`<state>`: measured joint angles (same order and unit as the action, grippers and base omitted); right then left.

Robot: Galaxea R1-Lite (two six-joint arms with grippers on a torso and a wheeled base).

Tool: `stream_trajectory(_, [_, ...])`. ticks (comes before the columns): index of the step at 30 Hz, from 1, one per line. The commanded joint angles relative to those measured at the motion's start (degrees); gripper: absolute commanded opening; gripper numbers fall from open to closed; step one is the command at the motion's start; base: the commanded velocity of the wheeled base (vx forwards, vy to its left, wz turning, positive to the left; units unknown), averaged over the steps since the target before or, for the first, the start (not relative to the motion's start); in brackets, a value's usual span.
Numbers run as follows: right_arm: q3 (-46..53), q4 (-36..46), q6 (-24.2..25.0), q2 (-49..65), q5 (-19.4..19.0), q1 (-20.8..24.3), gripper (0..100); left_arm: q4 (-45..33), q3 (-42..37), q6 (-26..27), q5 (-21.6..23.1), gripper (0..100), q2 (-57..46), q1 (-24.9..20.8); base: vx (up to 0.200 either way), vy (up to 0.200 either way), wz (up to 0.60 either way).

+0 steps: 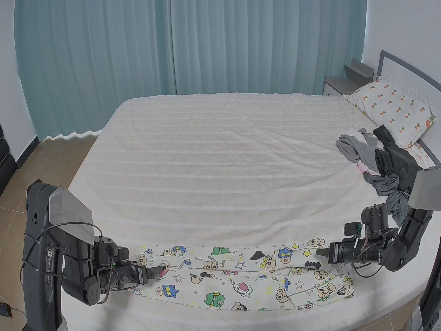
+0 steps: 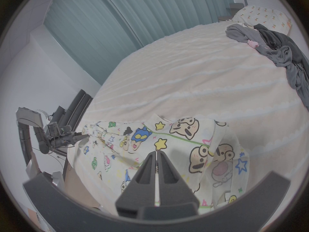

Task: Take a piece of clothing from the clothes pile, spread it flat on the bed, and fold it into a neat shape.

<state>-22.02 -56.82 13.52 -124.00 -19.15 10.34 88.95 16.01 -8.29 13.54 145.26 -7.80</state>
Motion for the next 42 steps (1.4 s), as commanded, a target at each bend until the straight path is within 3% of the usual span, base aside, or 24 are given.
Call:
stream_trajectory(1, [-3.38,0.75,0.37,-7.75,2.72,1.97,0,1.05,0.52,-0.85,0.08,100,-1.56,0.86,0.0,0.0,0.0])
stream_trajectory(9, [-5.14,8.48,-1.13,-8.98,5.44,-0.41,0,1.05,1.84,-1.91,0.17,100,-6.04,5.17,0.0,0.0,0.0])
stream_trajectory(14, [-5.05,9.27,-3.06,-9.15,9.4,-1.64,0,1.05,2.45,-1.11,-0.18,100,-6.4,6.92,0.0,0.0,0.0])
stream_trajectory(18, [-4.09,9.18,-3.06,-7.48,9.48,-1.9,0,1.05,3.77,-2.26,-0.1,100,-7.89,8.07,0.0,0.0,0.0])
stream_trajectory(24, [0.04,8.92,-2.53,-2.56,8.69,-1.99,0,0.17,3.51,-16.5,1.13,100,-13.95,5.87,0.0,0.0,0.0])
stream_trajectory(25, [0.31,8.83,-2.53,-2.38,8.6,-1.99,0,-0.19,3.42,-16.94,1.31,100,-14.22,5.69,0.0,0.0,0.0])
stream_trajectory(31, [3.73,5.23,1.16,0.6,2.19,-2.25,0,-13.46,4.47,-24.14,4.47,100,-18.09,3.67,0.0,0.0,0.0])
stream_trajectory(36, [6.37,-0.75,1.6,-0.27,0.96,-2.25,0,-25.32,8.78,-24.58,4.74,100,-17.73,4.73,0.0,0.0,0.0])
stream_trajectory(42, [9.36,-6.2,1.69,-0.71,0.61,-1.99,0,-26.9,10.45,-24.14,5.44,100,-15.71,4.55,0.0,0.0,0.0])
